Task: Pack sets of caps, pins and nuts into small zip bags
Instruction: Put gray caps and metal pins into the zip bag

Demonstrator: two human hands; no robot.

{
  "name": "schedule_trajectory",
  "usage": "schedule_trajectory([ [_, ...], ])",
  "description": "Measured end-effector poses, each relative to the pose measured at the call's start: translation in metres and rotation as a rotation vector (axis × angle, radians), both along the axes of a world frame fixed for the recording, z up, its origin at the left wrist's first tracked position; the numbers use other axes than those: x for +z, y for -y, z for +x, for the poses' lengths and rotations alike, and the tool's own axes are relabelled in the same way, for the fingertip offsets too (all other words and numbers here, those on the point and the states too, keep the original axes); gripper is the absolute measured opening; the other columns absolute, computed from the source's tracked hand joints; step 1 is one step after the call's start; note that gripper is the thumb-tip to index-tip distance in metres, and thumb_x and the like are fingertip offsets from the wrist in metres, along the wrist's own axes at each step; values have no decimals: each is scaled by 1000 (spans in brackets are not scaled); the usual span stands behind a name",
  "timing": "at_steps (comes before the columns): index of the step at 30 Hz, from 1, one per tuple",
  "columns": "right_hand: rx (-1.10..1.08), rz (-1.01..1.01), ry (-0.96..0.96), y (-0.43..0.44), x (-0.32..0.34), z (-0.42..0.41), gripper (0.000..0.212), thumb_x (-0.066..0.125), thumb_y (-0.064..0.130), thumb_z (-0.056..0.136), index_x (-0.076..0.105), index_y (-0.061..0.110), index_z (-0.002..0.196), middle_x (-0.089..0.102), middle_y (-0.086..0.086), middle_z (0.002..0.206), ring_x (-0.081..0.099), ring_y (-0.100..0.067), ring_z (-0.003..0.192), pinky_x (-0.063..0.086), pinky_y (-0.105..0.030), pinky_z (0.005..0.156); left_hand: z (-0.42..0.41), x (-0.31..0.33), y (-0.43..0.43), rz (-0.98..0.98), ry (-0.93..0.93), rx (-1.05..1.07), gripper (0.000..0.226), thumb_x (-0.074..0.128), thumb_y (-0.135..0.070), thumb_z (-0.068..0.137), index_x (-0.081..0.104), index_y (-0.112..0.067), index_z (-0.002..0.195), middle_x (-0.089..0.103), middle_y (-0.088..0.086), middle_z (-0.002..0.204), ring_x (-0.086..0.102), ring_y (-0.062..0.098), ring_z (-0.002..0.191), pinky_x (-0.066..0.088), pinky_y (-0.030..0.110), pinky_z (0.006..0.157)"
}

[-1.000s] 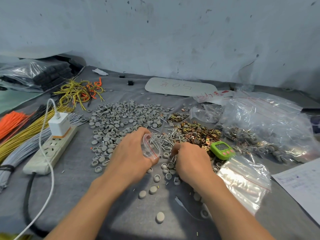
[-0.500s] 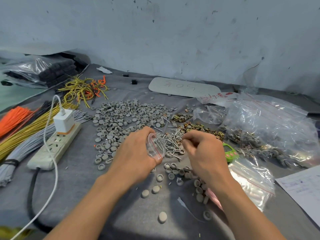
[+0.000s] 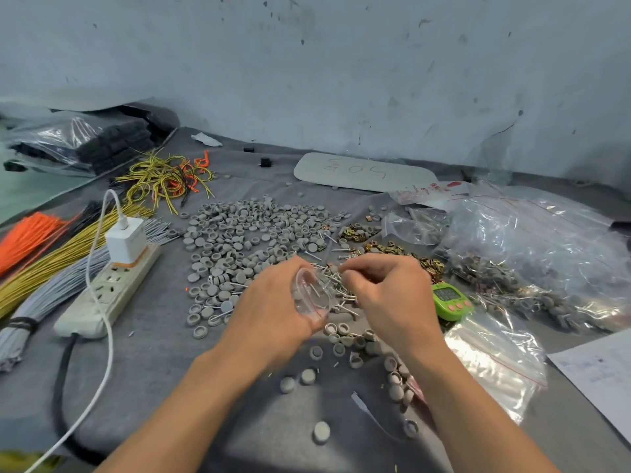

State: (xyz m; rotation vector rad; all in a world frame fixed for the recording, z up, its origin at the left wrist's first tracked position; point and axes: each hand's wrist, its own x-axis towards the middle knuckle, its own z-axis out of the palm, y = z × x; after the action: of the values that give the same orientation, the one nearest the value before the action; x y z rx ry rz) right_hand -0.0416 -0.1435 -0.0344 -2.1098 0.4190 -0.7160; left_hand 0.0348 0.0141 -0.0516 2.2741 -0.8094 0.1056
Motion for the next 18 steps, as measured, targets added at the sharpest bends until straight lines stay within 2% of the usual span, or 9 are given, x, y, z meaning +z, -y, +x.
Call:
schedule_trajectory([
  [1, -64, -54, -79, 8, -1, 0, 16, 78, 18, 89, 83, 33, 88, 72, 26, 70, 69, 6, 66, 55, -12, 61, 1, 0, -2, -23, -23, 14, 40, 86, -43, 72, 55, -41, 96, 63, -20, 95, 58, -2, 86, 44, 22, 69],
  [3, -106, -205, -347, 16, -5, 1, 14, 75, 22, 92, 82, 35, 90, 72, 22, 72, 68, 1, 67, 61, -24, 69, 4, 1, -6, -69, -74, 32, 41, 87, -49, 71, 55, -45, 95, 64, -24, 95, 58, -13, 87, 38, 12, 64],
  [5, -97, -322, -563, 14, -9, 1, 9, 72, 31, 93, 80, 34, 95, 74, 14, 83, 69, -11, 76, 60, -30, 74, 6, 3, -8, -122, -96, 50, 41, 87, -51, 70, 55, -45, 95, 65, -26, 94, 56, -18, 88, 38, 12, 65],
  [7, -90, -391, -659, 7, -12, 2, 6, 72, 37, 93, 76, 33, 95, 73, 8, 88, 66, -18, 82, 53, -30, 72, 9, 6, -9, -172, -105, 71, 41, 88, -50, 70, 57, -42, 95, 66, -25, 94, 60, -12, 85, 41, 16, 69],
  [9, -88, -417, -692, 2, -13, 4, 5, 70, 35, 94, 74, 31, 94, 72, 5, 89, 65, -22, 83, 48, -30, 68, 11, 8, -10, -196, -113, 81, 41, 90, -49, 71, 58, -40, 95, 67, -23, 94, 61, -9, 84, 42, 17, 71],
  [13, -154, -437, -638, -1, -12, 1, 11, 64, 29, 97, 74, 32, 95, 74, 8, 87, 66, -20, 82, 49, -31, 67, 11, 10, -10, -182, -93, 93, 42, 90, -49, 71, 57, -40, 94, 66, -22, 94, 59, -8, 86, 37, 13, 68],
  [15, -169, -341, -467, 2, -9, -2, 13, 64, 29, 97, 73, 34, 89, 71, 16, 80, 66, -10, 75, 53, -30, 68, 10, 10, -10, -123, -68, 91, 42, 88, -51, 72, 54, -42, 95, 64, -23, 96, 58, -7, 87, 37, 14, 68],
  [18, -81, -190, -126, 1, -1, -9, 16, 72, 24, 92, 74, 34, 80, 68, 22, 67, 64, 1, 64, 48, -20, 60, 8, 8, -8, -21, -49, 87, 44, 87, -47, 72, 52, -44, 99, 60, -22, 100, 56, -5, 89, 39, 17, 68],
])
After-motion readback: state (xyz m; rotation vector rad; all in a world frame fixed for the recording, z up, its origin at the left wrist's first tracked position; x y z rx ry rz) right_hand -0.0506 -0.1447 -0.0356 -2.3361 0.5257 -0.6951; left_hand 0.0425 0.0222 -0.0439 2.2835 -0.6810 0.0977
